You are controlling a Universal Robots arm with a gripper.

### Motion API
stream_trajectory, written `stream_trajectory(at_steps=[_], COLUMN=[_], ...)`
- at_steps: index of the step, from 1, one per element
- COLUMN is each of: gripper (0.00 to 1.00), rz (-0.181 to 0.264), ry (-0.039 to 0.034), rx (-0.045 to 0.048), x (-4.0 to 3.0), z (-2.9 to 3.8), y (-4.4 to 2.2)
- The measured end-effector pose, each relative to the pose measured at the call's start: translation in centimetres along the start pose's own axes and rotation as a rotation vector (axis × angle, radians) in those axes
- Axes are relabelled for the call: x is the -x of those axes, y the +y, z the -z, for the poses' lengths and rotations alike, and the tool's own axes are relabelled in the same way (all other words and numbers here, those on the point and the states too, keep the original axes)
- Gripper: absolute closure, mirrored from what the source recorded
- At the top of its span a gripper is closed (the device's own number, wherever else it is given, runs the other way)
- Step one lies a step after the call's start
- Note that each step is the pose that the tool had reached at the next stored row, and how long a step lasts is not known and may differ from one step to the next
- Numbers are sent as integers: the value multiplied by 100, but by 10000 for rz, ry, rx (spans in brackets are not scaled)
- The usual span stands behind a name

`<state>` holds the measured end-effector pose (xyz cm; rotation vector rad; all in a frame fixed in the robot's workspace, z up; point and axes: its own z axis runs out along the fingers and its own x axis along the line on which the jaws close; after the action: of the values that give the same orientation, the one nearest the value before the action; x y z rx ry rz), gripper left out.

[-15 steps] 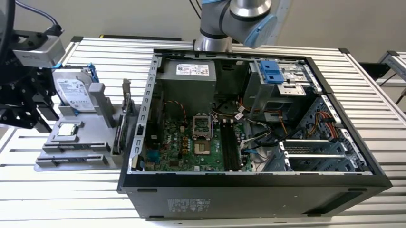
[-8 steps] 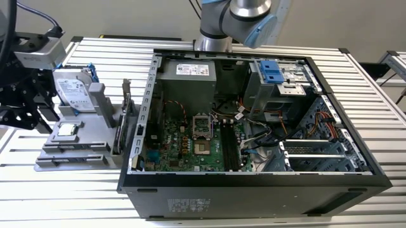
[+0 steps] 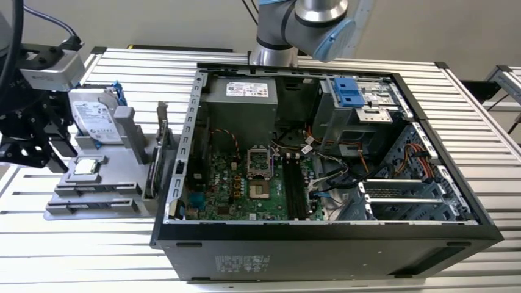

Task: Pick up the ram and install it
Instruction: 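Pick up the ram and move it above insertion slot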

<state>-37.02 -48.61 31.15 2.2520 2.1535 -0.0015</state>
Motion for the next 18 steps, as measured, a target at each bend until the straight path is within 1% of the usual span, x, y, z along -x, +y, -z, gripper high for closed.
stream_trajectory(at_steps=[18], gripper=[0], rz=[0], ry=[1], rx=[1], x=[-1], z=[-68], y=[-2])
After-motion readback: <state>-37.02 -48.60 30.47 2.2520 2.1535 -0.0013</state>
